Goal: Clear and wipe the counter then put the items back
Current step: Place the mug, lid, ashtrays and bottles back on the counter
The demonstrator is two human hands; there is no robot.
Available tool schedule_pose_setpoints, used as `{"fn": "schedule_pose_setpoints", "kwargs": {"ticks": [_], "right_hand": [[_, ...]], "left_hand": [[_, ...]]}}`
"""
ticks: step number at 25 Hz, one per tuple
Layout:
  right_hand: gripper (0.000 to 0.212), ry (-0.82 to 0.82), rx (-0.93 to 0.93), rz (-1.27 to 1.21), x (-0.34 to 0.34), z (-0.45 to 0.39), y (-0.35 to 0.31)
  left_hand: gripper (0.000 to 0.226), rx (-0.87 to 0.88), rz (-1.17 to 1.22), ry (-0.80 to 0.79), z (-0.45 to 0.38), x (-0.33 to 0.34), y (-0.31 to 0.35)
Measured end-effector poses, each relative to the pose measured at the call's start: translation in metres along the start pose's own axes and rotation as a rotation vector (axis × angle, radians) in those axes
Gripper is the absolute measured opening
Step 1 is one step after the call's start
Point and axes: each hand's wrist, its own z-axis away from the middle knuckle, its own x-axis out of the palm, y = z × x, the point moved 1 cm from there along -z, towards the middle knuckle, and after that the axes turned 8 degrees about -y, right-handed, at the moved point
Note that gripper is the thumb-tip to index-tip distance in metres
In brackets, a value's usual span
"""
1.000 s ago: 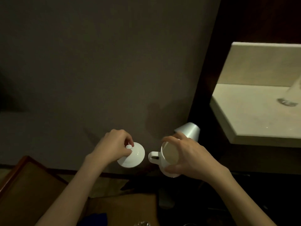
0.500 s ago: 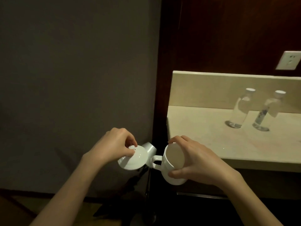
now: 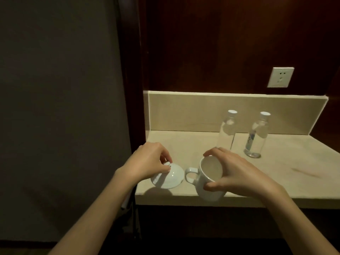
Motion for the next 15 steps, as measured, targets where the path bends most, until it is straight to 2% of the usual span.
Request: {"fn": "schedule_pose_setpoints", "kwargs": {"ticks": [8,15], "right_hand": [[0.076,0.028,0.248,0.008,-0.027,-0.017,0.105],[0.076,-0.006,0.269,0.029,-0.044,-0.054,0.172]], "left_hand": [[0.02,0.084,-0.058,-0.051,-0.116,0.046,0.044],[0.02,0.045,-0.06,-0.052,-0.181,0.077,0.063]]}}
